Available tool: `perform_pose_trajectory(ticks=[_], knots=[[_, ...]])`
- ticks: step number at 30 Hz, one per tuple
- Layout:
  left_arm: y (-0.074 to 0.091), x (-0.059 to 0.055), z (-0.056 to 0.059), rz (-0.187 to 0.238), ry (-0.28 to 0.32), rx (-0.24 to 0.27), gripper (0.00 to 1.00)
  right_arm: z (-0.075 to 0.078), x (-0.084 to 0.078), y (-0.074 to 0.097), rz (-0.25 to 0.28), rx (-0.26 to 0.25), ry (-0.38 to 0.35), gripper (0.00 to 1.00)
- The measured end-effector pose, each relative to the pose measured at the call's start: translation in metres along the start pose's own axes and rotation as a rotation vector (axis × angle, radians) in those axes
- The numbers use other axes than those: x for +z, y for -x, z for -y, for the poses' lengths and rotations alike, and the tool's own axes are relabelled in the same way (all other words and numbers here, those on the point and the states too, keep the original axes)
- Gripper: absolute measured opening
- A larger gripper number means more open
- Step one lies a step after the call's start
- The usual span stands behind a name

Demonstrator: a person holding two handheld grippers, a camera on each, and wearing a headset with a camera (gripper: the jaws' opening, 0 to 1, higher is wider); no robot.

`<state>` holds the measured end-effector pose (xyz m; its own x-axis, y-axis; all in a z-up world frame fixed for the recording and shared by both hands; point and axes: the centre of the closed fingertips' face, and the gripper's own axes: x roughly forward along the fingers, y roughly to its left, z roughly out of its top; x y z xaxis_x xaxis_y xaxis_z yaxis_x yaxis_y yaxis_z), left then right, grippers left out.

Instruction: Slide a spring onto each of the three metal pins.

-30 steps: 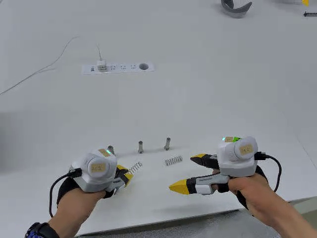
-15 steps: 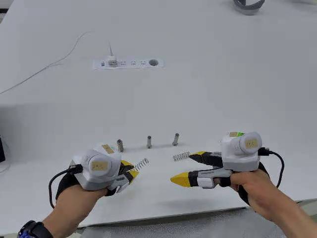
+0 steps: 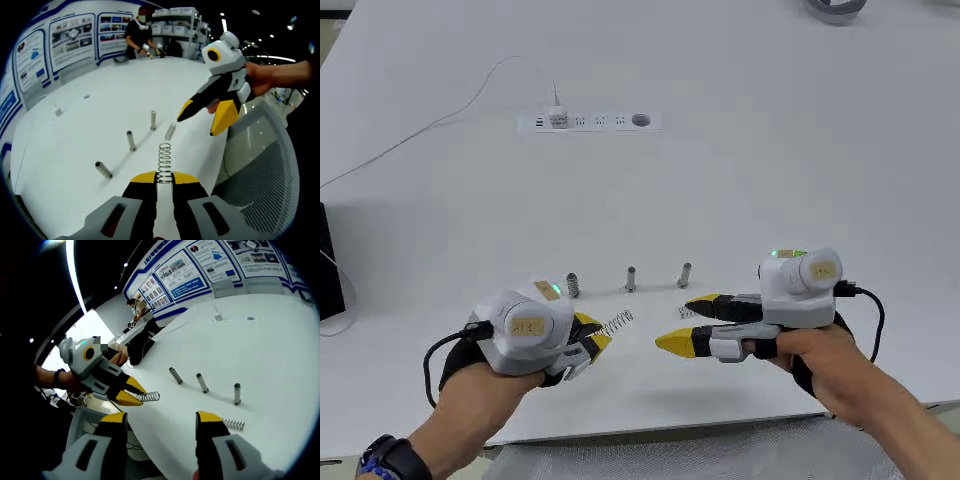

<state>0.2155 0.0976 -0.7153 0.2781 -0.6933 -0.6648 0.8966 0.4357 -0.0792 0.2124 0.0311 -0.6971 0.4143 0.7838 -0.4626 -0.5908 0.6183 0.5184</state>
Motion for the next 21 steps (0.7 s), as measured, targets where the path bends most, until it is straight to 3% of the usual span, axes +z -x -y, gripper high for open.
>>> perform_pose_trajectory(ticks=[21], knots=[[0.003,0.039,0.019,0.053,-0.080,-0.043,0.10,-0.019,0.022,-0.013,0.038,0.117,-0.101,0.39]])
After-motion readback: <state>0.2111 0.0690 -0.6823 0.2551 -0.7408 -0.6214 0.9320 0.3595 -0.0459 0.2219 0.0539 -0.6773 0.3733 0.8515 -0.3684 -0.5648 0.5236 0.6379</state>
